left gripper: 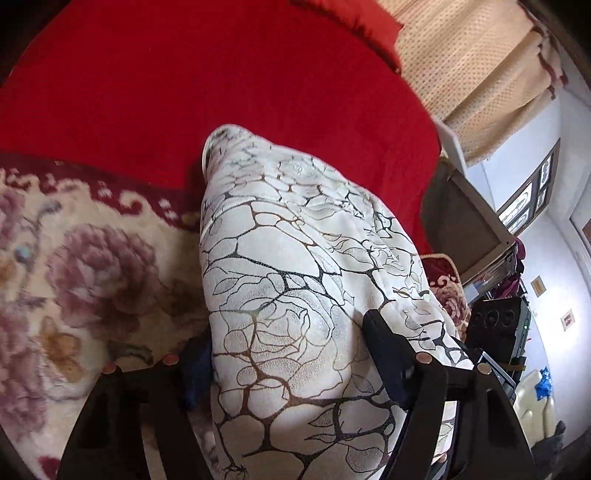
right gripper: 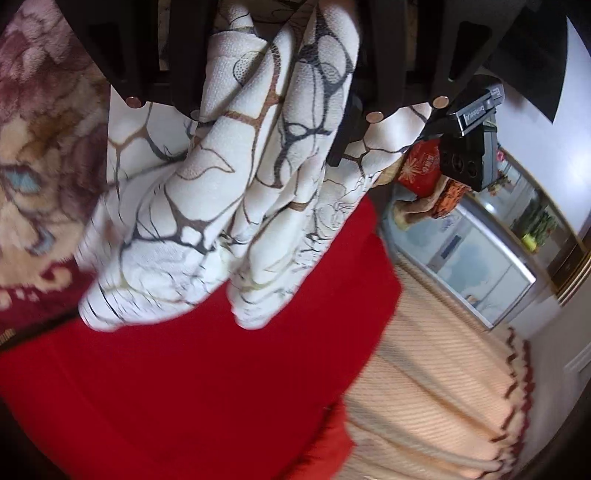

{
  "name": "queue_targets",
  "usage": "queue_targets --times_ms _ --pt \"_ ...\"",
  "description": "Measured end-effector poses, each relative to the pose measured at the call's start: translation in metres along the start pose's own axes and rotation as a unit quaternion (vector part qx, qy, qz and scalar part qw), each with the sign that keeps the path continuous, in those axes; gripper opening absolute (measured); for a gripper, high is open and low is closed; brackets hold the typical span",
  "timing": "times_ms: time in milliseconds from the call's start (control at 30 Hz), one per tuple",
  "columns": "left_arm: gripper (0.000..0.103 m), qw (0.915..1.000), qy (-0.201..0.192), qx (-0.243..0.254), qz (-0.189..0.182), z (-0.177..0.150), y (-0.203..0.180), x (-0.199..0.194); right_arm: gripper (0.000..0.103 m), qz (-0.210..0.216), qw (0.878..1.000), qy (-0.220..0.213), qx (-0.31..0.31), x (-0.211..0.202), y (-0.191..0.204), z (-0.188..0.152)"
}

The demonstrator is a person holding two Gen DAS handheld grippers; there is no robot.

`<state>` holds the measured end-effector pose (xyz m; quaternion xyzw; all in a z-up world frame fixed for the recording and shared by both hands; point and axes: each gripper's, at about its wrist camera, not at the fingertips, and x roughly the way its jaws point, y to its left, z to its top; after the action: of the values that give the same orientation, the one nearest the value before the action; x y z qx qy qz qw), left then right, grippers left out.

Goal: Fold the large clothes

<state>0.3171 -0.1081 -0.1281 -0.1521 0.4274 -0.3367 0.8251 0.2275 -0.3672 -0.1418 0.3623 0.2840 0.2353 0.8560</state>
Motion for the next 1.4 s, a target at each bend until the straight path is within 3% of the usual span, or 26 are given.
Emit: queue_targets --times_ms 133,267,367,467,567,633,833,1033,1100,1167,1300,1400 --pt "0.075 0.9992 -0.036 0.017 0.009 -0.005 -0.003 -0.039 0.046 0.042 0.998 -0.031 -0.034 -0.013 0.028 -0.006" --pt "0.075 0.9956 -0.069 0.04 0.048 -0.01 -0.01 -0.064 0.046 0.066 0.995 -0.04 -0.062 -0.017 0.049 -0.015" --pt "0.075 0.9956 -0.054 0.032 0.071 -0.012 0.003 -0.066 0.046 0.073 0.995 -0.028 -0.063 -0.012 0.054 -0.025" --pt "0.076 0.9942 -0.006 -0.007 0.107 -0.018 0.034 -0.037 0.046 0.056 0.997 0.004 -0.051 0.008 0.045 -0.039" --pt "0.078 0.9805 0.081 -0.054 0.171 -0.033 0.079 0.012 0.049 0.005 0.997 0.075 -0.001 0.043 0.016 -0.054" --pt "0.083 0.9782 0.072 -0.054 0.187 -0.038 0.085 0.02 0.051 -0.024 0.99 0.134 0.027 0.066 -0.006 -0.07" --pt "0.081 0.9731 0.042 0.017 0.226 -0.033 0.051 0.003 0.066 -0.053 0.991 0.125 0.008 0.045 0.006 -0.074" --pt "0.081 0.9687 0.018 0.087 0.232 -0.032 0.026 -0.008 0.071 -0.109 0.988 0.104 -0.034 0.002 0.027 -0.056" --pt "0.081 0.9714 0.02 0.081 0.222 -0.032 0.027 -0.004 0.08 -0.115 0.99 0.081 -0.029 -0.01 0.027 -0.042" --pt "0.081 0.9751 0.026 0.07 0.209 -0.034 0.03 -0.001 0.08 -0.116 0.992 0.056 -0.002 -0.016 0.018 -0.028" --pt "0.081 0.9743 0.034 0.079 0.208 -0.042 0.032 0.012 0.081 -0.106 0.991 0.037 0.071 -0.008 0.0 0.001" --pt "0.081 0.9702 0.037 0.106 0.215 -0.049 0.026 0.022 0.081 -0.094 0.993 0.048 0.055 0.02 0.02 0.018"
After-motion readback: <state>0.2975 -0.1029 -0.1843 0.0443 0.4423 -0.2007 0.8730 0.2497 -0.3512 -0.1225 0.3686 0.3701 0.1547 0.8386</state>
